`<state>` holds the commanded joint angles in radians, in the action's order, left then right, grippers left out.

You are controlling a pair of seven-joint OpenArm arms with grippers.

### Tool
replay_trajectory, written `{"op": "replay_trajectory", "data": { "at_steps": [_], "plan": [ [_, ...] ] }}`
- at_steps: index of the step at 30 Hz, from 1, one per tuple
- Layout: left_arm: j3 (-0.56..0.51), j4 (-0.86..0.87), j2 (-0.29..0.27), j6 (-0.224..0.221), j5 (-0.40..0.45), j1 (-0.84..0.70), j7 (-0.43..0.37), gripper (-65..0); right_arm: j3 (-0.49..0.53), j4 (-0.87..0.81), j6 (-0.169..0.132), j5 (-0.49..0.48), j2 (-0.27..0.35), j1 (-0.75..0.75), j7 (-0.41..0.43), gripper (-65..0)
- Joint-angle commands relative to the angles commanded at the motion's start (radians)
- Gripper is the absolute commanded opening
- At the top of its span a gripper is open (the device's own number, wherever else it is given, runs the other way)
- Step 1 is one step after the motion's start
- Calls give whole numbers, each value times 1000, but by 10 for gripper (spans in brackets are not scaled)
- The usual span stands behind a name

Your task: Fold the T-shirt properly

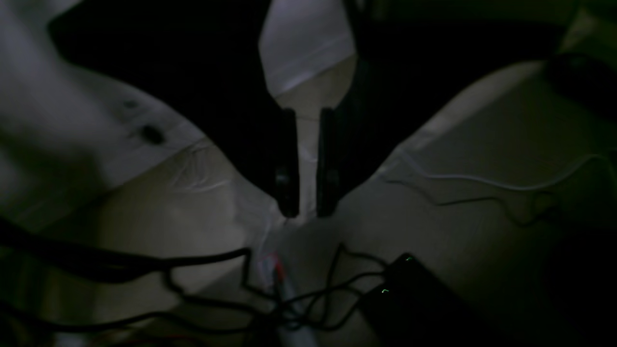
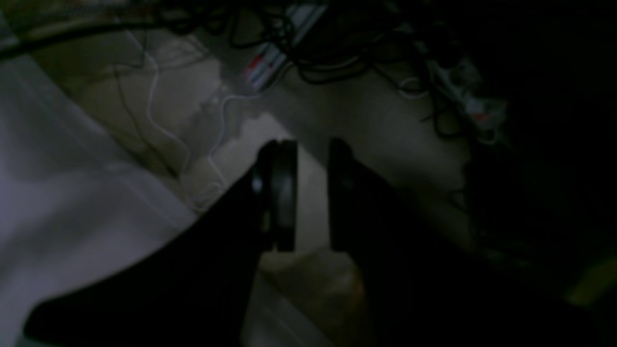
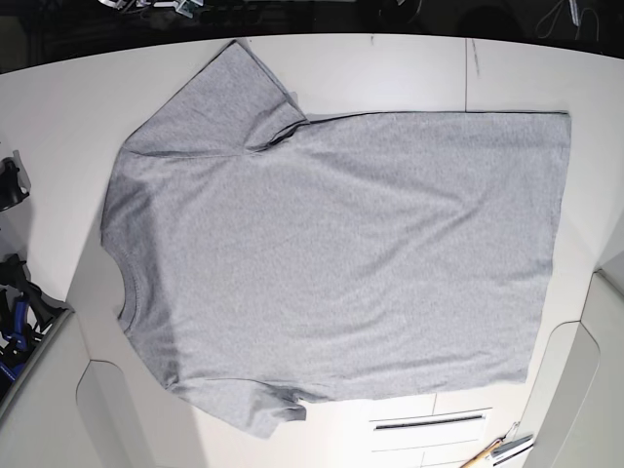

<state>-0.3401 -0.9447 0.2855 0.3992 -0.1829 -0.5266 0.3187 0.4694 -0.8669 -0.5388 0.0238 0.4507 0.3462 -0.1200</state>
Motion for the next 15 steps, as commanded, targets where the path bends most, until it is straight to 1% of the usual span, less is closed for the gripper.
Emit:
{"op": "replay_trajectory", "data": {
  "at_steps": [2,4,7,10,13,15],
  "plan": [
    [73,-67,0,36,0,-51,0,-548,-2,-84,0,-30,40,54,0,-544],
    [133,-143,0,61,0,-100,1,-548,-15,-174,0,-44,81,107,-9,-544],
    [203,-268,0,62,0,-175,15,-548,-56,-322,0,-51,149,201,-16,-544],
    [273,-402,0,62,0,-256,26,-548,-126,-476,0,-53,205,301,-16,-544],
    [340,-531,0,62,0,-342,26,-548,-206,-621,-1,-99,253,388,-16,-544],
    [382,-614,0,63,0,-396,26,-547,-261,-710,-20,-135,279,431,-20,-544]
  ]
}}
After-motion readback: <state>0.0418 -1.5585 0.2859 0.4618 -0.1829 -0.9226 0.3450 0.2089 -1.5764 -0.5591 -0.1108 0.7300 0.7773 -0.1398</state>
